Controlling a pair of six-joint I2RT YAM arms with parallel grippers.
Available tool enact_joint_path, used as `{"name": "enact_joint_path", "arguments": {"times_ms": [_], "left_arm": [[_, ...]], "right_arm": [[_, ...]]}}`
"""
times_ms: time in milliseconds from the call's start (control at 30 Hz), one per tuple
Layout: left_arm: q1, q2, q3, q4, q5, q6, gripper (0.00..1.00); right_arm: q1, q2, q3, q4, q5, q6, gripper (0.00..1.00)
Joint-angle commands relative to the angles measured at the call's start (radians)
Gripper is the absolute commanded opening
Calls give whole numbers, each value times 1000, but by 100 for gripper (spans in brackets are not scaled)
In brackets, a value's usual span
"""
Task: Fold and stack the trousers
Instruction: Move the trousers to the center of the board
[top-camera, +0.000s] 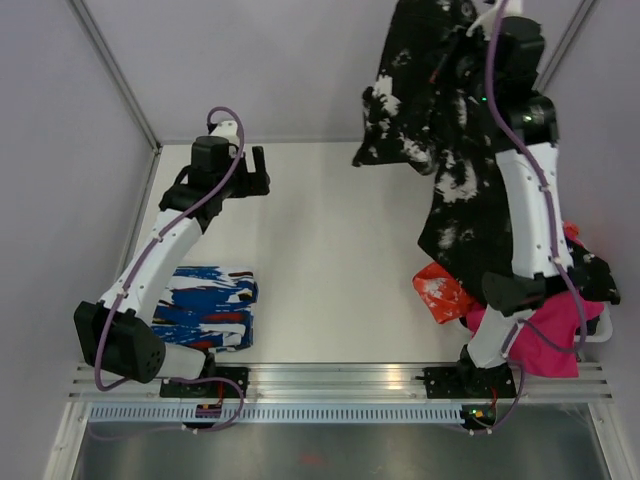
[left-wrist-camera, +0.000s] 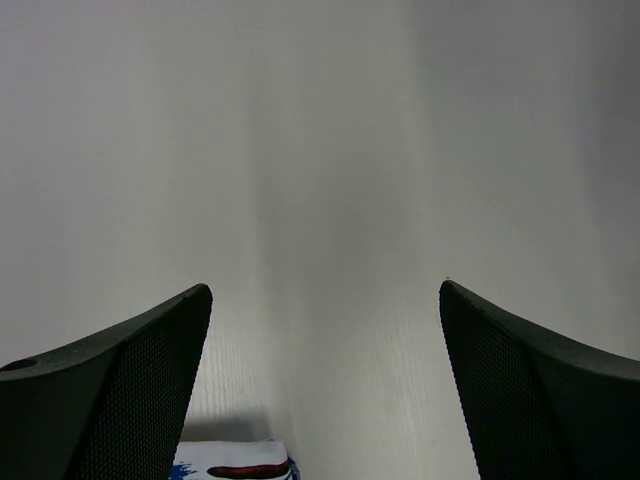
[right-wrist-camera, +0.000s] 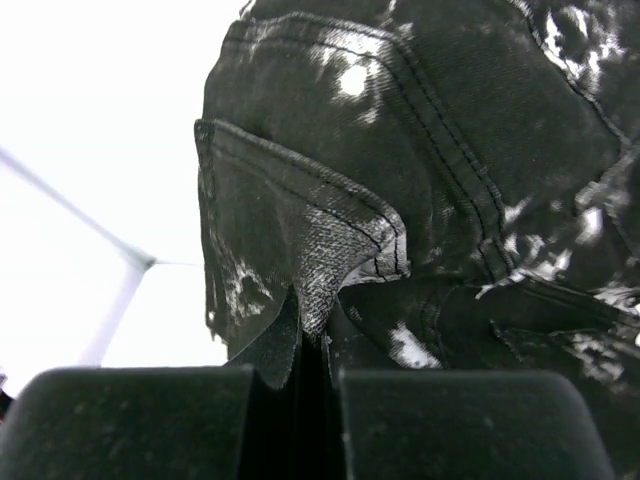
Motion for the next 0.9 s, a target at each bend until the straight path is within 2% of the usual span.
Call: {"name": "enact_joint_path", "arguments": {"times_ms": [0,100,167,233,267,300,367,467,500,533,600,667,733,767,800,867], "left_arm": [[76,-6,9,-2,-99,-175,100],[171,-1,-40,-16,18,-296,100],[217,14,-51,-45,82,-333,100],[286,25,-34,-91,78,-344,100],[303,29,-25,-141,69,-345,100],[379,29,-6,-176,64,-344,100],[448,19,4,-183,65,-325,100],[475,-21,9,-169,70,-270,100],[476,-24,17,-163,81,-253,100],[476,-27,18,-158,102,-235,100],[466,-26,20,-140,165,-226,100],[383,-14,14,-134,110,-177,99],[302,14,14,-131,64,-102,100],[207,25,17,-129,55,-86,100],[175,34,15,-125,37,-83,100],[113,66,-5,-88,102,-118,100]], "right_arm": [[77,157,87,266,-184,-31,0],[174,230,76,466,-299,-7,0],[263,290,77,518,-333,-27,0],[330,321,61,517,-354,-88,0],[338,333,27,528,-365,-77,0],[340,332,-80,581,-405,-30,0],[343,332,-242,627,-416,-13,0],[376,364,-361,612,-361,-76,2],[390,385,-367,536,-342,-105,15],[419,405,-352,485,-275,-131,56],[429,451,-273,335,-213,-159,91],[412,442,-213,264,-131,-154,98],[349,413,-184,246,-111,-131,98],[322,378,-164,233,-121,-87,98],[291,357,-156,226,-135,-64,98],[196,286,-172,171,-126,-25,98]]}}
